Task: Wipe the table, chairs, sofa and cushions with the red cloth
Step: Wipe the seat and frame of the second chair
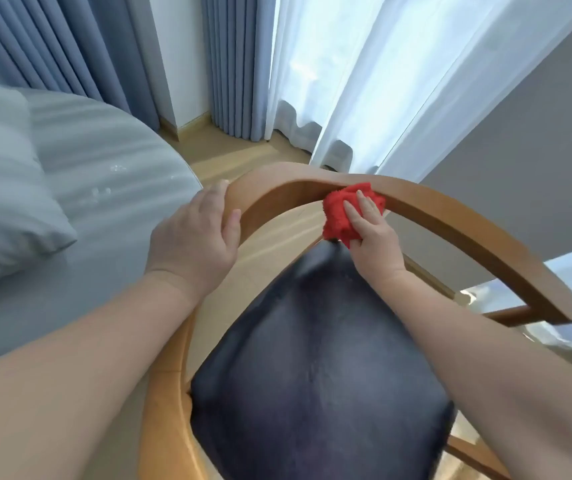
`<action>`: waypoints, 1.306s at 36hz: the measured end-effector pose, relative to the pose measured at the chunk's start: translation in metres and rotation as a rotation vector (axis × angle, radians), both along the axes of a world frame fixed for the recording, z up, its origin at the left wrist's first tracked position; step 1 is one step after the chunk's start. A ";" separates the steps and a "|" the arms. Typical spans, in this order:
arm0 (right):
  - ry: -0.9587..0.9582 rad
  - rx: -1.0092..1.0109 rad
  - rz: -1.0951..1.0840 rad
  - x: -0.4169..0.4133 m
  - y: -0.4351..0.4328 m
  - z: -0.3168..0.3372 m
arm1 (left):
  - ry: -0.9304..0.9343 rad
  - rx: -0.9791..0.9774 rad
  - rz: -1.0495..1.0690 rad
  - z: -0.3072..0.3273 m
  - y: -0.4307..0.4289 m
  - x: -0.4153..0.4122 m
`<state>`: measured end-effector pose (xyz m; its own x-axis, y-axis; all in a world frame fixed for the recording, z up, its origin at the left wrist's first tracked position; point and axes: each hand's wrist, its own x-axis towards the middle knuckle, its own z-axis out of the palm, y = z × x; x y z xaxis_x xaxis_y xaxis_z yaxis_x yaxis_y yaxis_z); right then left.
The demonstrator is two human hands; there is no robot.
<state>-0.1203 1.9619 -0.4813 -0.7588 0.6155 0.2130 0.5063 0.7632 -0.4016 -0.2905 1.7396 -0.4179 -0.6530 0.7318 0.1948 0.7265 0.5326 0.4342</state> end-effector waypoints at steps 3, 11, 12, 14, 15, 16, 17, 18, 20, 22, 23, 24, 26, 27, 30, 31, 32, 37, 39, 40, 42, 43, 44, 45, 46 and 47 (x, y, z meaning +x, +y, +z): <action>-0.185 0.413 0.395 0.008 0.030 0.014 | 0.113 -0.037 -0.008 0.002 0.012 0.008; -0.511 0.977 0.744 -0.013 0.067 0.032 | 0.243 -0.166 0.071 -0.016 0.026 0.014; -0.561 1.009 0.706 -0.012 0.070 0.032 | 0.246 -0.169 0.074 -0.017 0.025 0.013; -0.647 1.023 0.634 -0.006 0.073 0.027 | 0.255 -0.171 0.075 -0.018 0.024 0.013; -0.683 1.016 0.606 -0.002 0.075 0.023 | 0.257 -0.173 0.071 -0.018 0.024 0.014; -0.705 1.010 0.588 0.000 0.075 0.020 | 0.257 -0.175 0.066 -0.017 0.023 0.014; -0.712 1.010 0.580 0.000 0.076 0.018 | 0.257 -0.179 0.062 -0.017 0.023 0.014; -0.719 1.013 0.581 0.000 0.077 0.017 | 0.263 -0.181 0.054 -0.017 0.021 0.013; -0.743 1.018 0.586 -0.002 0.078 0.019 | 0.290 -0.179 0.029 -0.018 0.019 0.012; -0.788 1.021 0.565 0.001 0.078 0.019 | 0.312 -0.154 -0.014 -0.019 0.018 0.012; -0.819 1.027 0.545 0.004 0.080 0.018 | 0.318 -0.144 -0.035 -0.020 0.017 0.012; -0.849 1.033 0.523 0.008 0.082 0.017 | 0.319 -0.138 -0.046 -0.021 0.017 0.012; -0.883 1.043 0.490 0.015 0.085 0.018 | 0.312 -0.129 -0.048 -0.022 0.018 0.011; -0.892 1.049 0.477 0.016 0.086 0.018 | 0.308 -0.128 -0.046 -0.021 0.019 0.011; -0.950 1.080 0.453 0.020 0.085 0.017 | 0.279 -0.114 -0.034 -0.021 0.019 0.014; -0.968 1.086 0.443 0.022 0.085 0.017 | 0.271 -0.109 -0.035 -0.022 0.018 0.014; -0.989 1.087 0.431 0.024 0.084 0.017 | 0.268 -0.107 -0.040 -0.022 0.018 0.014; -1.138 1.111 0.397 0.050 0.088 0.023 | 0.272 -0.127 -0.072 -0.021 0.018 0.013; -1.207 1.106 0.382 0.065 0.091 0.024 | 0.273 -0.139 -0.072 -0.020 0.018 0.014; -1.232 1.102 0.375 0.072 0.092 0.025 | 0.272 -0.147 -0.074 -0.020 0.018 0.015; -1.249 1.097 0.363 0.084 0.094 0.027 | 0.272 -0.163 -0.072 -0.019 0.018 0.015; -1.248 1.093 0.356 0.090 0.095 0.028 | 0.276 -0.171 -0.072 -0.019 0.017 0.015; -1.249 1.088 0.348 0.095 0.095 0.029 | 0.280 -0.177 -0.070 -0.018 0.017 0.014; -1.252 1.078 0.339 0.101 0.096 0.030 | 0.282 -0.181 -0.066 -0.018 0.017 0.014; -1.261 1.063 0.332 0.107 0.095 0.032 | 0.285 -0.183 -0.064 -0.017 0.017 0.014; -1.272 1.045 0.326 0.115 0.095 0.032 | 0.287 -0.185 -0.063 -0.017 0.017 0.014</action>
